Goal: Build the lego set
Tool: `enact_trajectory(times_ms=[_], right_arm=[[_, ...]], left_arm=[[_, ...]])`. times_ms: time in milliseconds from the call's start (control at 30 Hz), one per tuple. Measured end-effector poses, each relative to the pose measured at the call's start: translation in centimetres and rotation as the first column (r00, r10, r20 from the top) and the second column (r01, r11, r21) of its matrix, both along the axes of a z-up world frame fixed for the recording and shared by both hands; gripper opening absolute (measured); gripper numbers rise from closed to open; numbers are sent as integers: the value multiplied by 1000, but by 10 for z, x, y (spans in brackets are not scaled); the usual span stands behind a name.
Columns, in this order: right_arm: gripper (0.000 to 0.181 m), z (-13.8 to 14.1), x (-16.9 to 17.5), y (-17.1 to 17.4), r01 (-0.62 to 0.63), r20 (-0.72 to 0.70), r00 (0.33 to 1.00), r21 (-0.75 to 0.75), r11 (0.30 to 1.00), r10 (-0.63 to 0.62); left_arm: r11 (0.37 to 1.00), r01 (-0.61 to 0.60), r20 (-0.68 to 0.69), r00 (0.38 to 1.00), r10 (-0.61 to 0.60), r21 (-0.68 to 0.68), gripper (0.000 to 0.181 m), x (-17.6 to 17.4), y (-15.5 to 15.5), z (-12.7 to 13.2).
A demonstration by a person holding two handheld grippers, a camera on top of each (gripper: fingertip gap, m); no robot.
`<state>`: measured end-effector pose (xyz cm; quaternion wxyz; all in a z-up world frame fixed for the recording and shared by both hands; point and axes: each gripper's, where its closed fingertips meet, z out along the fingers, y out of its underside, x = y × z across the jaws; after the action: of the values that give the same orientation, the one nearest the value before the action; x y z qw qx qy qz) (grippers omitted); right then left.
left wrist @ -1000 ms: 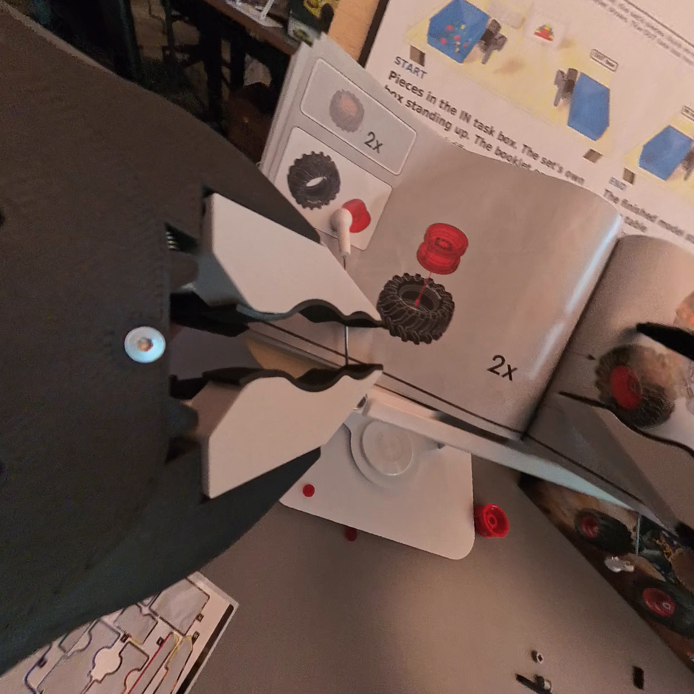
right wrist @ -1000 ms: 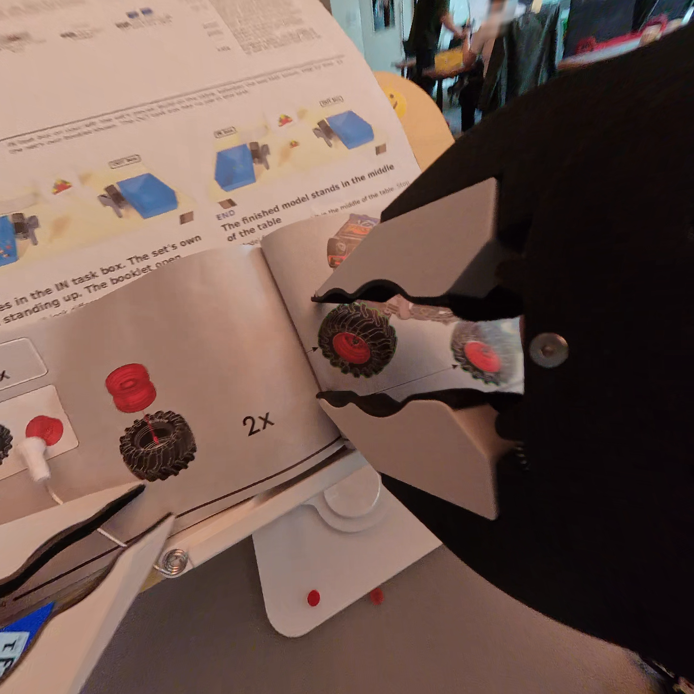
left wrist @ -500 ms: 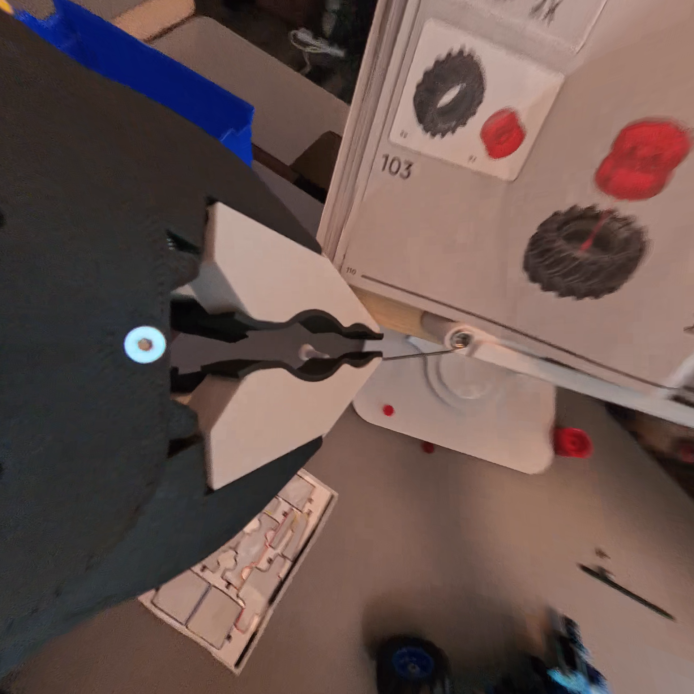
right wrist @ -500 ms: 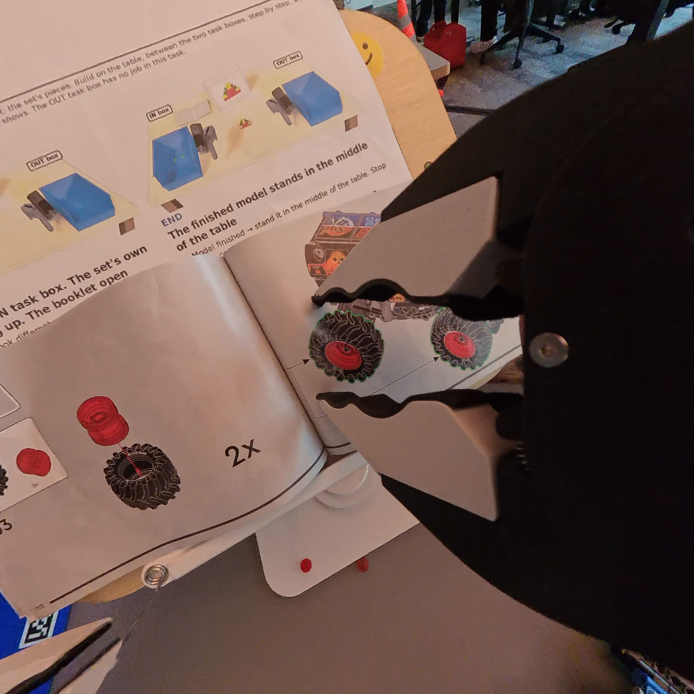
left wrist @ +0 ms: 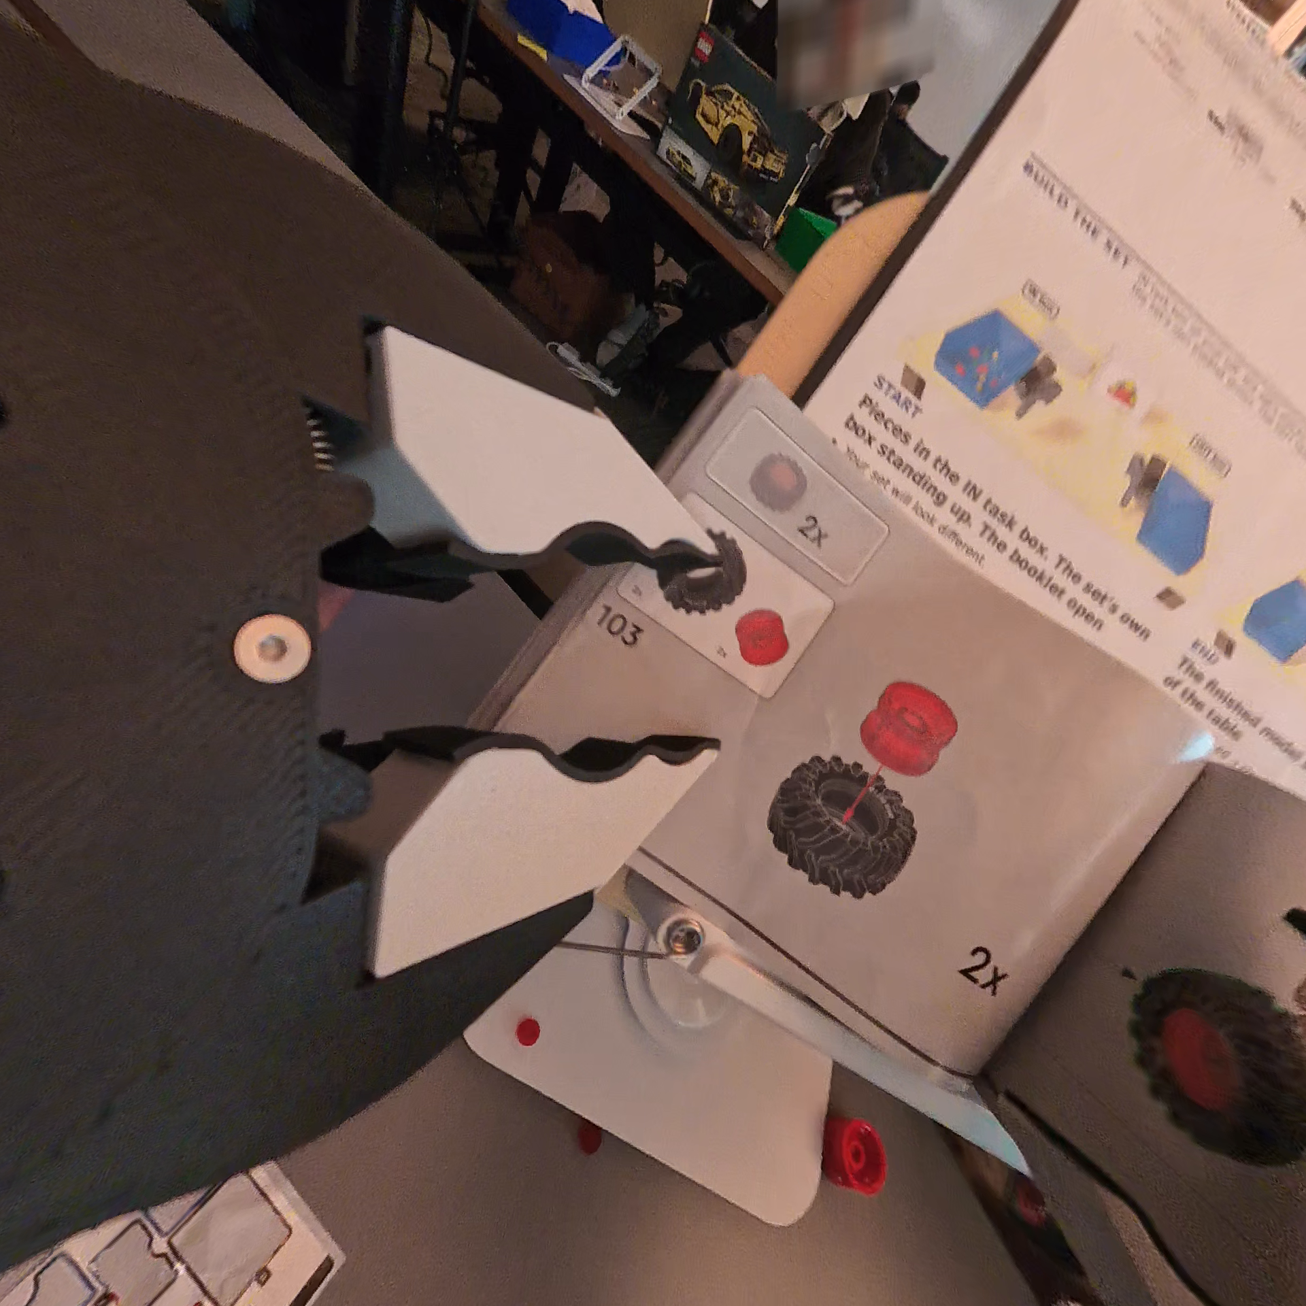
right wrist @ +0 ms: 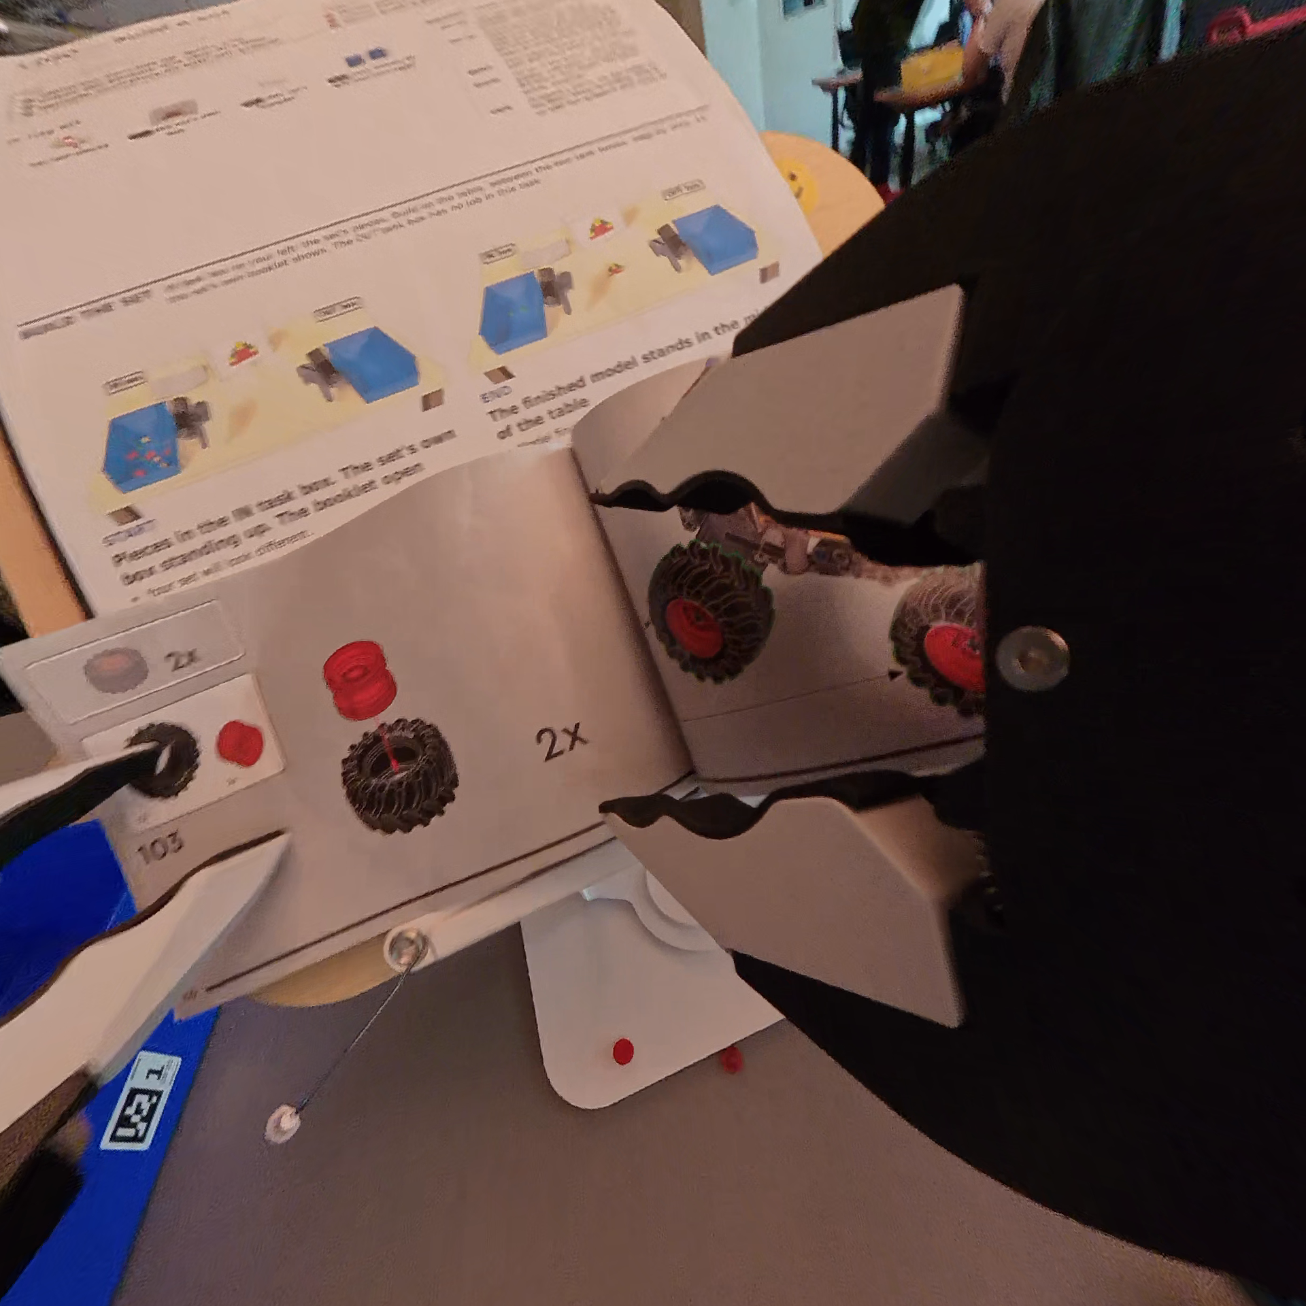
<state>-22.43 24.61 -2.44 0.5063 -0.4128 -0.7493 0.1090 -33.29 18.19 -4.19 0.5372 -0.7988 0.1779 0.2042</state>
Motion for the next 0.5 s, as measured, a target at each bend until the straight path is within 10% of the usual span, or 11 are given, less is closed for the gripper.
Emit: enact_trajectory(times_ms=[500], right_arm=[[48,-49,-21,-32,-117,125,987,85,990,106]], left_arm=[[979,201,202,961,-190,-33,42,63,19,-15]])
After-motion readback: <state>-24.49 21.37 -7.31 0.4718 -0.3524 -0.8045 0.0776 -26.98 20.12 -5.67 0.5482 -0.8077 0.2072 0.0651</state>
